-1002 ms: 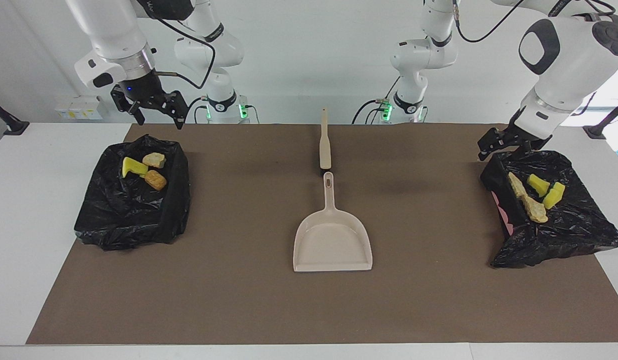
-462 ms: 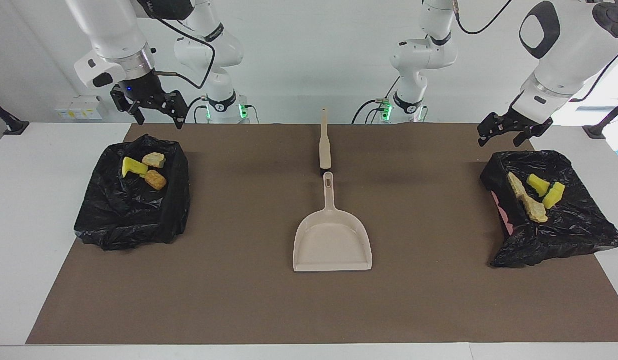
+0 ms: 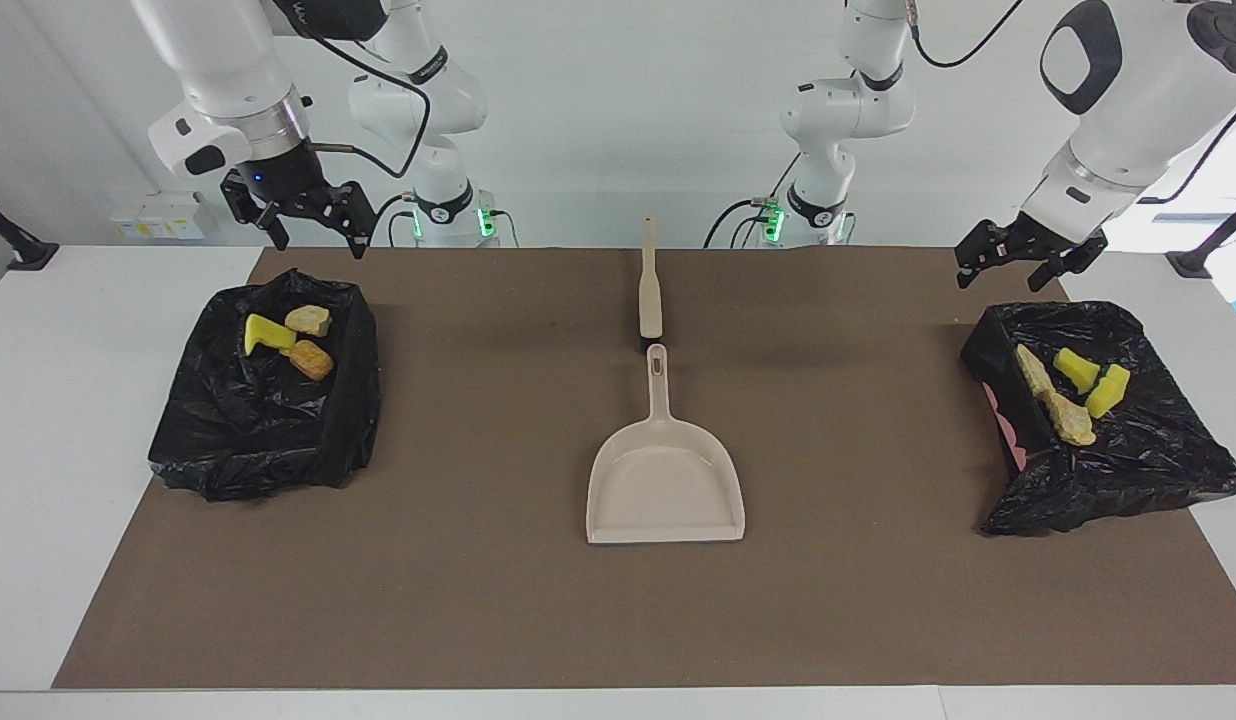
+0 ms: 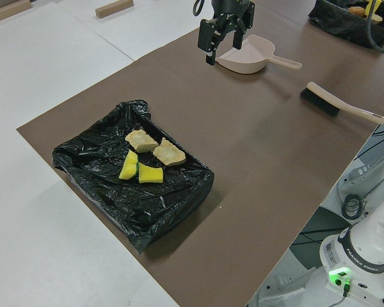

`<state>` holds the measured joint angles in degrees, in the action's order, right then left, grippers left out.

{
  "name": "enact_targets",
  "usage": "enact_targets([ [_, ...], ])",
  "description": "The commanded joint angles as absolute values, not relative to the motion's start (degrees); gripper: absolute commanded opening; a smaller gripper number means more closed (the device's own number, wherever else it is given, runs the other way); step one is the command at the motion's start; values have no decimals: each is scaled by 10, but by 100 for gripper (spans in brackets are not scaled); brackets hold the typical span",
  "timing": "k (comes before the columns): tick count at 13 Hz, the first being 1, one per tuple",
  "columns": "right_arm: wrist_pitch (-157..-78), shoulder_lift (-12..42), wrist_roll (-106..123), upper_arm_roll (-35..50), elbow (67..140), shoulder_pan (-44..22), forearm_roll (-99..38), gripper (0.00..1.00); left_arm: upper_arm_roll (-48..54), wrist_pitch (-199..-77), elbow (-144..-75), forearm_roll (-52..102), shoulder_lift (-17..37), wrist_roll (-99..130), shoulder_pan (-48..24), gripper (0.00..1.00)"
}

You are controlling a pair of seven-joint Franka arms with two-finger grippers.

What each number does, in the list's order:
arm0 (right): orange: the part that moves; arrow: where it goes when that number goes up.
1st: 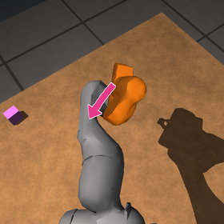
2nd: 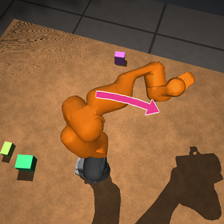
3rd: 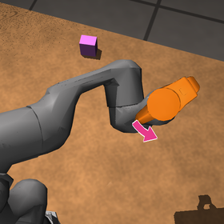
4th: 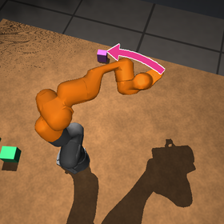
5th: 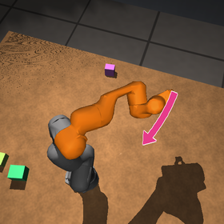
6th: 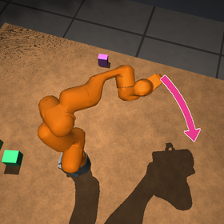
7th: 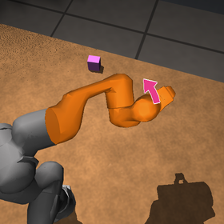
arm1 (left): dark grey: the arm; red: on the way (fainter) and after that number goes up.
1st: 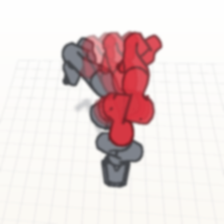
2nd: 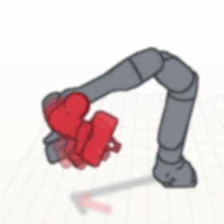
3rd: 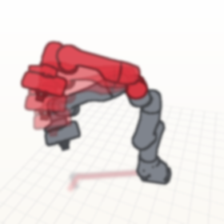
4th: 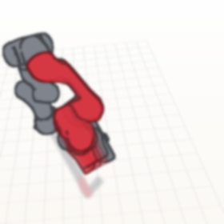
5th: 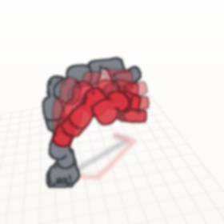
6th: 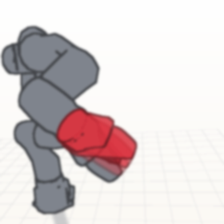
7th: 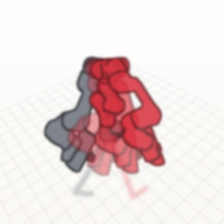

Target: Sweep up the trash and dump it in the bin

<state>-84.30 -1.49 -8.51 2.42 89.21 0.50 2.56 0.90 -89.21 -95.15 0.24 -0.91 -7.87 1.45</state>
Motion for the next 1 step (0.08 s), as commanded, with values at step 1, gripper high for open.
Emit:
enact_targets([
  [1, -846, -27, -73, 27, 905, 14, 24, 100, 7, -882, -948, -3, -18, -85, 8, 100],
])
